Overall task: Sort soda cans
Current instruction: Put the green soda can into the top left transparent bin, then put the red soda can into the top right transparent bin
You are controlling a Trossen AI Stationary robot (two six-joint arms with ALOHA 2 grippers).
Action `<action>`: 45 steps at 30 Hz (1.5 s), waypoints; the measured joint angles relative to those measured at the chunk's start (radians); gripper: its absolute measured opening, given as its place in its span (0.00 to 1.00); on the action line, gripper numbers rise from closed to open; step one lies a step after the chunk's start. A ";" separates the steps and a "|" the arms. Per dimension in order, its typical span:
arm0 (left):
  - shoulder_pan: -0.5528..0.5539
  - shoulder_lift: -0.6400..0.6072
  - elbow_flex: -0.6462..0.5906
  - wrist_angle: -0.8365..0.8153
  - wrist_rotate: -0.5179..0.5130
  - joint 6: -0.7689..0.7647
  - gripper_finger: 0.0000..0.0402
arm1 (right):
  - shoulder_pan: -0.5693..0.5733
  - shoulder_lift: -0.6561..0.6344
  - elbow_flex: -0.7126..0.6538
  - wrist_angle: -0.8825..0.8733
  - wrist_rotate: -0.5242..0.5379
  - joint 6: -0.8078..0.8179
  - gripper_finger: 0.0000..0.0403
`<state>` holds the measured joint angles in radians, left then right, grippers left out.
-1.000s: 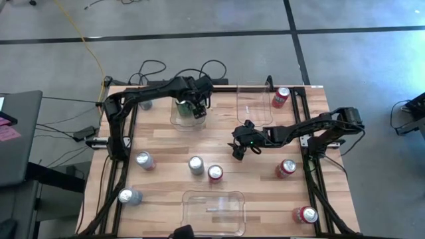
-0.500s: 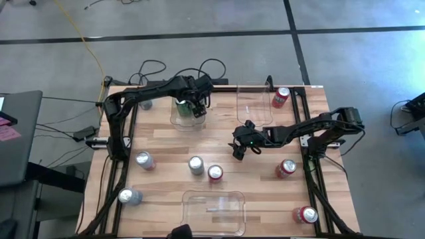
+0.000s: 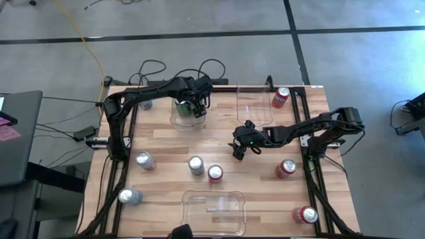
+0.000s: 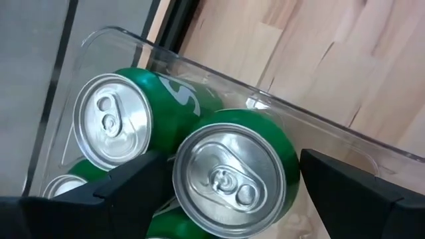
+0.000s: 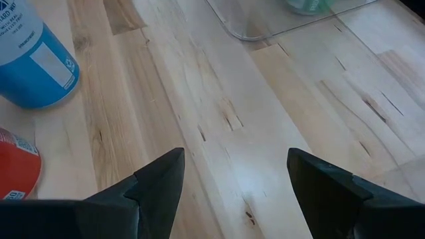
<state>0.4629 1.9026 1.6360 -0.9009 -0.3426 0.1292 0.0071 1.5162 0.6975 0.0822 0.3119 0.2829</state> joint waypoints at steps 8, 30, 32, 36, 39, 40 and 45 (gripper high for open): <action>-0.006 0.000 0.049 -0.073 -0.044 -0.015 0.84 | 0.000 0.000 0.000 0.000 0.000 0.000 0.71; -0.113 -0.196 0.231 -0.113 -0.110 0.019 0.84 | 0.026 -0.067 0.000 -0.022 0.010 0.008 0.71; -0.124 -0.234 0.230 -0.114 -0.101 0.002 0.84 | 0.034 -0.114 0.000 -0.044 0.039 0.008 0.71; -0.158 -0.305 0.220 -0.114 -0.085 -0.024 0.84 | 0.056 -0.219 0.001 -0.148 0.120 0.028 0.71; -0.188 -0.365 0.184 -0.095 -0.085 -0.044 0.84 | 0.073 -0.294 0.001 -0.243 0.158 0.060 0.71; -0.200 -0.387 0.163 -0.078 -0.085 -0.049 0.84 | 0.077 -0.321 0.001 -0.274 0.166 0.071 0.71; -0.249 -0.511 0.018 0.011 -0.089 -0.082 0.84 | 0.091 -0.441 0.001 -0.410 0.185 0.127 0.71</action>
<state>0.2138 1.3912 1.6535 -0.8898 -0.4313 0.0473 0.0977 1.0754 0.6983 -0.3276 0.4969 0.4103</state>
